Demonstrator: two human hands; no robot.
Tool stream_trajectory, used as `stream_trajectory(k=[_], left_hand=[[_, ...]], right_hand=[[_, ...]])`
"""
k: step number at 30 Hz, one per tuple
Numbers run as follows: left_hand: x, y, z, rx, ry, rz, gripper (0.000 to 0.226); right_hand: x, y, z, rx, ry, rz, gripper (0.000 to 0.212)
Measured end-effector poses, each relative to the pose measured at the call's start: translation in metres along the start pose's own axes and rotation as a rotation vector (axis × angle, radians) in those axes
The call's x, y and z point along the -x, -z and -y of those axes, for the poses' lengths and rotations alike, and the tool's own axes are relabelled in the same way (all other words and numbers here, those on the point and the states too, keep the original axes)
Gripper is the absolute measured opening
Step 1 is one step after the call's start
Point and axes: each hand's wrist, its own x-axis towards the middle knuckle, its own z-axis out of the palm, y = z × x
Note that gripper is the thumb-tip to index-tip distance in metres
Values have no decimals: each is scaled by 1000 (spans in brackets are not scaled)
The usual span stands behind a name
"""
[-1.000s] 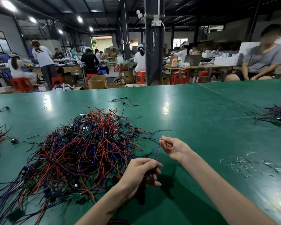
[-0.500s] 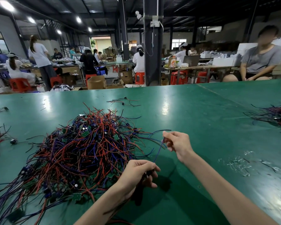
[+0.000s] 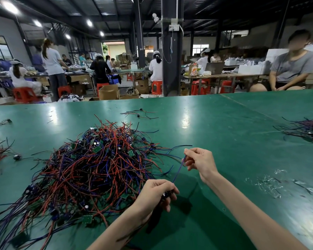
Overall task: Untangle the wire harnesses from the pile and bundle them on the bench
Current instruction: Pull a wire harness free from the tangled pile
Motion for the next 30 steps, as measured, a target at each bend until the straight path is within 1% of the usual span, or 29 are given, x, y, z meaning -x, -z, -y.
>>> stream_trajectory(k=[3,5,10,15,17,18,19,21,22,24,26,28,30], left_hand=[[0,0,-1,6,-1,-2,30],[1,0,0,20,0,4,30],[-1,1,0,37,7,-25,30],[-4,1,2,27,0,-37,29],[-4,1,3,37,-8,-54,31],[-4,2,3,49,-14,-73,31],[-4,3,3,63,-22,-97,31],[-5,5,1,95,-29,-141,29],[-5,5,0,111,-28,-154,28],[-5,6,-2,128,-28,-163,26],[-3,5,-4,133,-26,-152,26],[-2,4,-5,176,4,-124,29],[-1,4,-7,265,54,-78,36]], right_hand=[[0,-2,3,-142,-101,-8,21],[-1,-3,4,-186,-141,0,20],[-2,1,6,-161,-103,33,17],[-3,-1,0,-153,-110,-47,15],[-1,-5,0,-182,-136,-41,15],[1,-6,1,-189,-163,-7,18],[4,-7,3,-171,-201,48,25],[15,-8,7,-48,-277,214,45],[22,-9,7,36,-290,313,51],[37,-12,6,151,-278,508,46],[48,-18,5,144,-262,630,35],[52,-21,5,121,-238,634,25],[53,-22,4,118,-209,582,16]])
